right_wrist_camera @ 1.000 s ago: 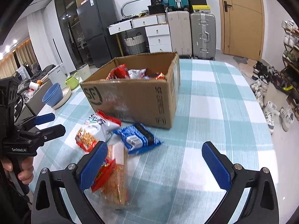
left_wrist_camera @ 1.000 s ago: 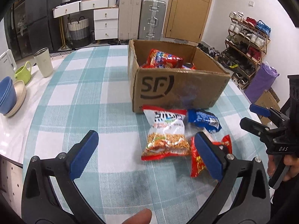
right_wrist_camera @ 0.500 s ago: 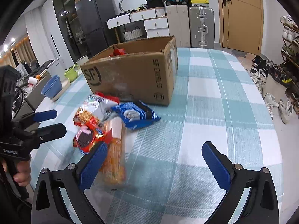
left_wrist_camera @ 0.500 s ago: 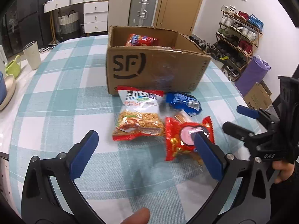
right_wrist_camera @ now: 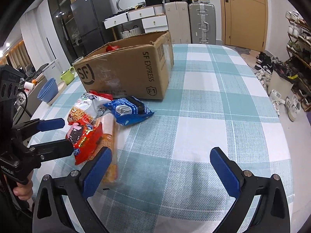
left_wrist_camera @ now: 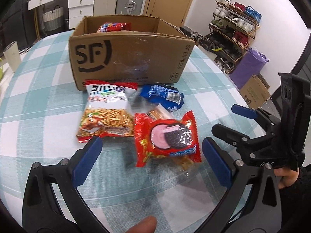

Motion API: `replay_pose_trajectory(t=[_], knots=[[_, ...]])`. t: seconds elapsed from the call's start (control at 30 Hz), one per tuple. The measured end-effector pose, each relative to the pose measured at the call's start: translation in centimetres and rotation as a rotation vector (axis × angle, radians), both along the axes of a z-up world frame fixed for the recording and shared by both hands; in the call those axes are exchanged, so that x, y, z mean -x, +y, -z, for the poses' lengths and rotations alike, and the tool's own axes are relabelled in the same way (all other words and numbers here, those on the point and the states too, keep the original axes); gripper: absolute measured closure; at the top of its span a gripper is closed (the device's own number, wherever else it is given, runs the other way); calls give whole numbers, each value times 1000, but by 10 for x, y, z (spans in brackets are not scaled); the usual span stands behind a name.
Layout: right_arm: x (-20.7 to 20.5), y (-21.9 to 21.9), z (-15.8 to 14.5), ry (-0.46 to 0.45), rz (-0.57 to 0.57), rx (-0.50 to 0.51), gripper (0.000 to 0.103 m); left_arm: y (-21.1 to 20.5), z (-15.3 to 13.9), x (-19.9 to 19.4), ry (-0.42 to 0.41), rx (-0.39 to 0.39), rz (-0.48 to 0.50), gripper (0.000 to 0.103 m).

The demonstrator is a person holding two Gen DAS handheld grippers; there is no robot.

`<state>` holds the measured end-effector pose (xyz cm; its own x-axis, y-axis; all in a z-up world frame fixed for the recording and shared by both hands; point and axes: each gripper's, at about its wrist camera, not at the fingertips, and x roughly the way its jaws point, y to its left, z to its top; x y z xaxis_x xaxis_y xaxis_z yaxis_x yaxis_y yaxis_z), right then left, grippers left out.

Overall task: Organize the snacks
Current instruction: 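Move both open tools back to the remaining snacks on the table, then grasp the red cookie pack with the left tool while the right tool grasps the bread loaf bag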

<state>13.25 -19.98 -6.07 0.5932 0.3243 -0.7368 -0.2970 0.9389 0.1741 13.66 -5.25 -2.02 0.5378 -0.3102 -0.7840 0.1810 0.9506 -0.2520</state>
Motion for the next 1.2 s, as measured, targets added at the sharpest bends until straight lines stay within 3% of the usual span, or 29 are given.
replay_pose_trajectory(t=[0.33, 0.4, 0.53, 0.63, 0.77, 0.97, 1.2], knots=[[-3, -2, 4, 9, 7, -7, 1, -14, 9, -10, 38, 34, 37, 1], [-2, -2, 4, 10, 7, -9, 1, -17, 10, -11, 38, 31, 43, 6], [-2, -2, 4, 9, 8, -7, 1, -22, 16, -14, 65, 18, 70, 32], [-3, -2, 5, 10, 10, -6, 1, -24, 18, -14, 61, 8, 79, 34], [-4, -1, 6, 11, 7, -6, 1, -27, 17, -11, 37, 13, 112, 52], [-4, 6, 4, 11, -11, -3, 1, -24, 10, -3, 0, 35, 146, 58], [-6, 16, 4, 51, -48, -45, 1, -1, -9, 7, -43, 80, 107, 59]])
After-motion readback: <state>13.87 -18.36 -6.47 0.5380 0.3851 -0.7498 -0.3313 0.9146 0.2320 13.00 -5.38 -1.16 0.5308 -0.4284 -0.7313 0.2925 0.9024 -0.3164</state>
